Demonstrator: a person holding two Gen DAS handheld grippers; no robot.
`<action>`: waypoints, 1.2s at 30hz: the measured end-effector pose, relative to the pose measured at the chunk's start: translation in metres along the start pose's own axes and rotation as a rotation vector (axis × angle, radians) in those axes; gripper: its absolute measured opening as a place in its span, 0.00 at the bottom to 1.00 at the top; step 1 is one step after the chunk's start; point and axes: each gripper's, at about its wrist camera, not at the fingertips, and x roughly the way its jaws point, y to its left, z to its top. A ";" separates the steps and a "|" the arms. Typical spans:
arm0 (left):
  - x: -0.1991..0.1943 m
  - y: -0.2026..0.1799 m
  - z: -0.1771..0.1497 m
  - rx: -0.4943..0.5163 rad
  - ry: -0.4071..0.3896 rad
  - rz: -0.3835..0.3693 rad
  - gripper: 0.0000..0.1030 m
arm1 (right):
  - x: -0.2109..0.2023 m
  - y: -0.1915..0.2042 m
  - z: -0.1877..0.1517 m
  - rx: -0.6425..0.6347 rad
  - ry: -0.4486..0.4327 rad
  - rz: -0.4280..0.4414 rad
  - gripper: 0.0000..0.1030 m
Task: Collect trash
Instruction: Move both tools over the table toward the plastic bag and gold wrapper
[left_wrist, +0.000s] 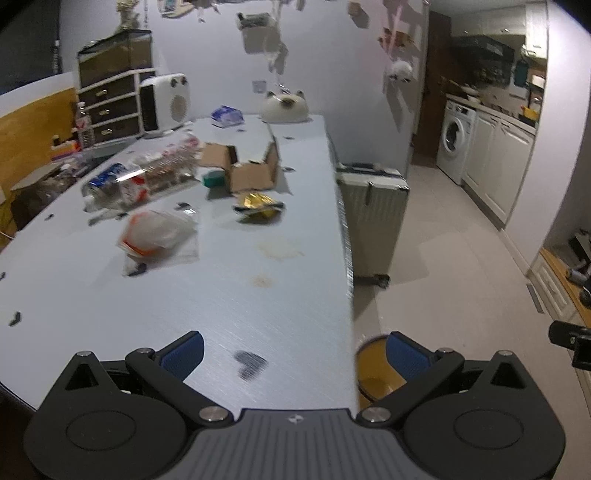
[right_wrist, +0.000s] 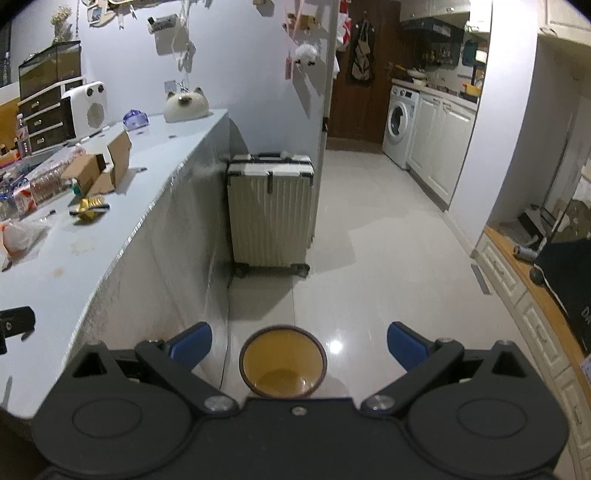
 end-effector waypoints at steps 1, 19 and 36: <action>0.001 0.005 0.004 -0.005 -0.007 0.009 1.00 | 0.001 0.004 0.004 -0.005 -0.007 0.002 0.99; 0.042 0.105 0.042 -0.078 -0.122 0.097 1.00 | 0.044 0.085 0.066 -0.048 -0.126 0.113 1.00; 0.078 0.188 0.023 -0.044 0.019 0.072 1.00 | 0.114 0.205 0.114 -0.201 -0.275 0.468 1.00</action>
